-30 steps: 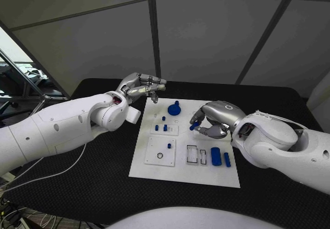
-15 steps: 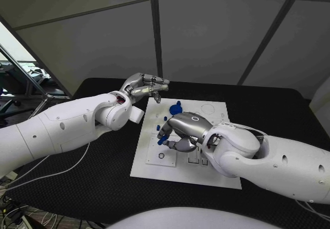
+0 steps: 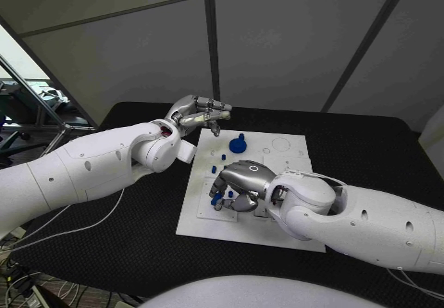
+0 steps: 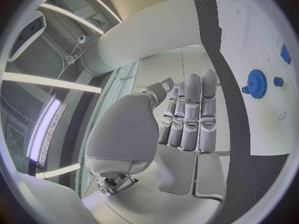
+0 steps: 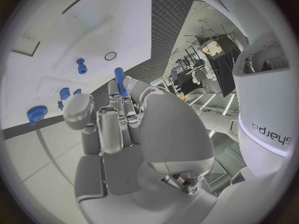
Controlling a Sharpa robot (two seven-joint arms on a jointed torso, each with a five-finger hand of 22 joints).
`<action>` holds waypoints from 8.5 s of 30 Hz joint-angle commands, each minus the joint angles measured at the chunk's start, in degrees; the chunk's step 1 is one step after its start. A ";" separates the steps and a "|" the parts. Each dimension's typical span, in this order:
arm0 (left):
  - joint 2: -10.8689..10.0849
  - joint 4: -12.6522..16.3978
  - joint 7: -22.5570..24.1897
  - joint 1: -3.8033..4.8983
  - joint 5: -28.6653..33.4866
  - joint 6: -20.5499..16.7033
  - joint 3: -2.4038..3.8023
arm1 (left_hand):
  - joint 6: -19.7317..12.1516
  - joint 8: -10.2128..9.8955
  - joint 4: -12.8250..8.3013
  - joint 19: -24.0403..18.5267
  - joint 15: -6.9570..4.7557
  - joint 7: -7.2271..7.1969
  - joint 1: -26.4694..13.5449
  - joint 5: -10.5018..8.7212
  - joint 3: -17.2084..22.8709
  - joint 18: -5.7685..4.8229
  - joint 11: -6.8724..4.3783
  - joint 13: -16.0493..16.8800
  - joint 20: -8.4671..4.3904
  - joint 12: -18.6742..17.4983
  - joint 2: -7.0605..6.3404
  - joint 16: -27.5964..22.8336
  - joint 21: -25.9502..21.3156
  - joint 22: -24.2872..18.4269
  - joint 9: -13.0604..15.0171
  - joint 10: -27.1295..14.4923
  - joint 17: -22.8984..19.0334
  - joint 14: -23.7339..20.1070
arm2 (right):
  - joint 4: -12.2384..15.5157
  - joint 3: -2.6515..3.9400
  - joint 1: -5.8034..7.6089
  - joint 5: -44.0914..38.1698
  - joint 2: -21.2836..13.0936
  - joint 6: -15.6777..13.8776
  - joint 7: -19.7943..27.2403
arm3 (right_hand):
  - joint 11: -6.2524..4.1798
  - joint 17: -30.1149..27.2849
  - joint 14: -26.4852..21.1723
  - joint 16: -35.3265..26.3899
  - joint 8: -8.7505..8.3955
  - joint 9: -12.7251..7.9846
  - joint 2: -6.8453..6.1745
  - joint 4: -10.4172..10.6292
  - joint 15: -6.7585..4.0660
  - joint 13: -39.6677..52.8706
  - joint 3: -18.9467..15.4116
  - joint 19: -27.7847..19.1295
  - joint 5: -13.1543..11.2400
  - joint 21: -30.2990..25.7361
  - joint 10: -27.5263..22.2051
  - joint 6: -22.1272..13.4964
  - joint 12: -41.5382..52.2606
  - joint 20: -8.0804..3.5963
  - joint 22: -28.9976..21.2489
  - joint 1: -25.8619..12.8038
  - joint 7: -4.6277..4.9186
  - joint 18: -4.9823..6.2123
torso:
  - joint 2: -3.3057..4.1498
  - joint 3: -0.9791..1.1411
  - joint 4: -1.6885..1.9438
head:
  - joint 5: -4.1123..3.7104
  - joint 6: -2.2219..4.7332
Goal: Assemble the parts on the task board
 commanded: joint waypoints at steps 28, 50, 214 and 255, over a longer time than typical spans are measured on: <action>-0.36 0.18 0.04 0.11 0.26 0.69 0.05 | -0.62 -0.01 -0.05 -0.32 0.16 0.05 -0.07 0.24 -0.41 -0.22 -0.02 -0.07 0.20 0.26 0.58 -0.18 -0.36 -0.11 0.00 -0.46 -0.17 -0.16 | -2.21 -0.37 -0.07 -4.25 1.50 7.03 -2.71 | 0.36 -0.11 2.74 0.23 -0.30 0.05 0.03 0.06 0.06 -0.06 0.50 -0.35 0.21 -0.05 0.19 0.07 -0.45 0.11 -0.21 -0.40 0.41 -0.80 | -0.04 -0.02 0.04 | 0.06 -0.43; -0.32 0.18 -0.12 0.13 0.26 0.85 0.05 | -0.62 -0.01 -0.05 -0.32 0.16 0.05 -0.07 0.24 -0.41 -0.22 -0.02 -0.07 0.20 0.26 0.58 -0.18 -0.36 -0.11 0.00 -0.46 -0.17 -0.16 | -2.82 -1.11 -0.06 -4.13 2.66 6.80 -1.51 | 2.47 -1.31 2.30 -0.29 -2.55 -1.75 -3.34 1.86 1.91 -0.57 -3.26 -2.64 -0.50 -2.94 -11.15 -9.95 -2.93 1.78 -3.58 -4.72 1.24 -0.08 | -0.06 -0.09 0.10 | 0.11 -0.57; -2.43 2.11 -0.50 -0.05 0.26 1.13 -1.17 | -0.78 0.09 0.06 -0.29 0.20 0.07 -0.10 0.26 -0.56 -0.21 0.02 -0.14 0.24 0.53 0.70 -0.16 -0.51 -0.17 0.01 -0.72 -0.46 -0.21 | 9.11 -0.28 -5.23 22.11 -16.23 -13.69 -25.28 | -5.45 17.82 6.07 10.46 19.26 25.70 7.07 18.54 -4.38 81.50 -45.62 6.95 -5.64 8.40 16.86 -5.07 78.54 -3.89 12.01 -23.29 -5.47 -3.25 | -0.20 -0.09 -0.64 | -5.73 1.41; -2.60 1.85 -0.65 -0.05 0.26 1.19 -1.17 | -0.87 0.10 0.09 -0.29 0.22 0.10 -0.08 0.27 -0.58 -0.22 0.04 -0.17 0.25 0.61 0.76 -0.16 -0.56 -0.20 0.00 -0.83 -0.56 -0.24 | 10.12 -0.28 -5.23 13.60 -16.65 -9.95 -25.98 | -6.73 17.82 6.07 10.46 20.37 31.39 8.69 9.25 -5.50 82.90 -38.96 7.45 2.43 8.94 17.71 -3.17 79.72 -4.80 13.07 -4.94 -7.06 -3.44 | -0.18 -0.13 -0.56 | -5.98 1.50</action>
